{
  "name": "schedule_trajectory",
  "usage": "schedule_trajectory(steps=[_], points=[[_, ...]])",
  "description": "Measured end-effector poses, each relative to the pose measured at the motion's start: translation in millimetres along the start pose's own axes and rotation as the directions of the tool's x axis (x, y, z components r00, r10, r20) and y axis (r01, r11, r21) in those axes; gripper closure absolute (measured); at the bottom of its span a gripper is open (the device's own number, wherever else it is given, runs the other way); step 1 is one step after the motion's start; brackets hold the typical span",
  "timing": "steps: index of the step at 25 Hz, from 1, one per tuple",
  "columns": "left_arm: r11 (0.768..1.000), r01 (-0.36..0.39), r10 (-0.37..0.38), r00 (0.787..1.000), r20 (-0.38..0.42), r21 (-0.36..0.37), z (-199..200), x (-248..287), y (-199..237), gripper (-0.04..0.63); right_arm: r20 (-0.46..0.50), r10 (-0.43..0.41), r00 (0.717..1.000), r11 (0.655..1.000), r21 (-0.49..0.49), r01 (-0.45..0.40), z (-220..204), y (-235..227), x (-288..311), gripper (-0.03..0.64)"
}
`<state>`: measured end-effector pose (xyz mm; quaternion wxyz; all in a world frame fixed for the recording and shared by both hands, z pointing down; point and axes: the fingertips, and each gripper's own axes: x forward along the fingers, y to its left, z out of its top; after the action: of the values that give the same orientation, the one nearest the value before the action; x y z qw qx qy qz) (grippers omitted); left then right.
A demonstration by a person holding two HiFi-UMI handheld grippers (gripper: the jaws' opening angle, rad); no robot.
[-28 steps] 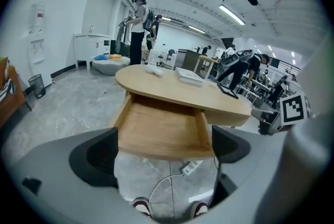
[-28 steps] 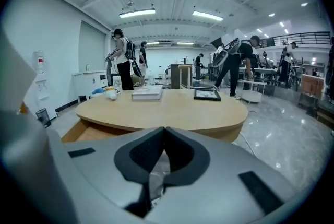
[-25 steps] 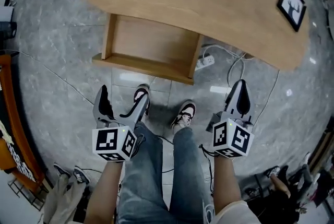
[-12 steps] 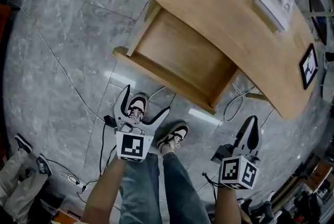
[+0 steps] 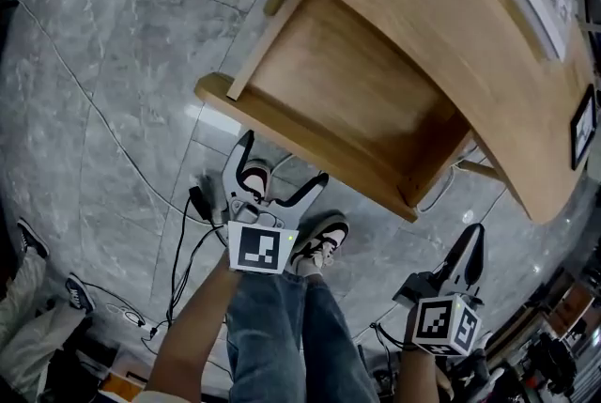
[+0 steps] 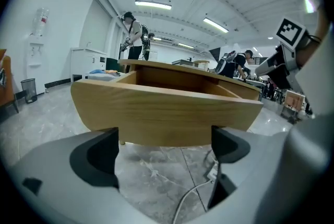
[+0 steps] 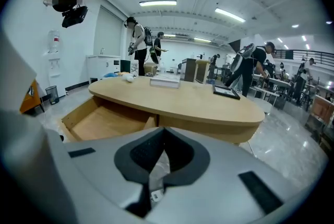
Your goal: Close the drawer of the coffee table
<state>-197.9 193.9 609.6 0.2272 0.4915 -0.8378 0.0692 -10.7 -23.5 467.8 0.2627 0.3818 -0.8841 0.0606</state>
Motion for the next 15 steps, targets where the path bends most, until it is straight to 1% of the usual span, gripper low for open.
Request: schedule_trajectory(steps=[2, 5, 10, 15], points=[[1.000, -0.002, 0.003, 1.000, 0.011, -0.007, 3.0, 5.8, 1.0, 0.040, 0.001, 0.003, 1.000, 1.000, 0.003, -0.003, -0.1, 2.5, 6.9, 0.617], [1.000, 0.002, -0.002, 1.000, 0.013, 0.013, 5.6, 12.0, 2.0, 0.040, -0.001, 0.012, 1.000, 1.000, 0.011, -0.012, -1.4, 6.3, 15.5, 0.617], [0.999, 0.029, -0.030, 0.999, 0.013, 0.045, 9.6, 13.9, 2.0, 0.040, -0.012, 0.017, 1.000, 0.999, 0.045, -0.017, -3.2, 2.4, 23.6, 0.617], [0.998, 0.036, -0.036, 0.999, 0.002, 0.050, 10.6, 14.3, 1.8, 0.040, -0.020, 0.006, 1.000, 0.998, 0.069, -0.004, -5.9, -4.1, 26.8, 0.617]])
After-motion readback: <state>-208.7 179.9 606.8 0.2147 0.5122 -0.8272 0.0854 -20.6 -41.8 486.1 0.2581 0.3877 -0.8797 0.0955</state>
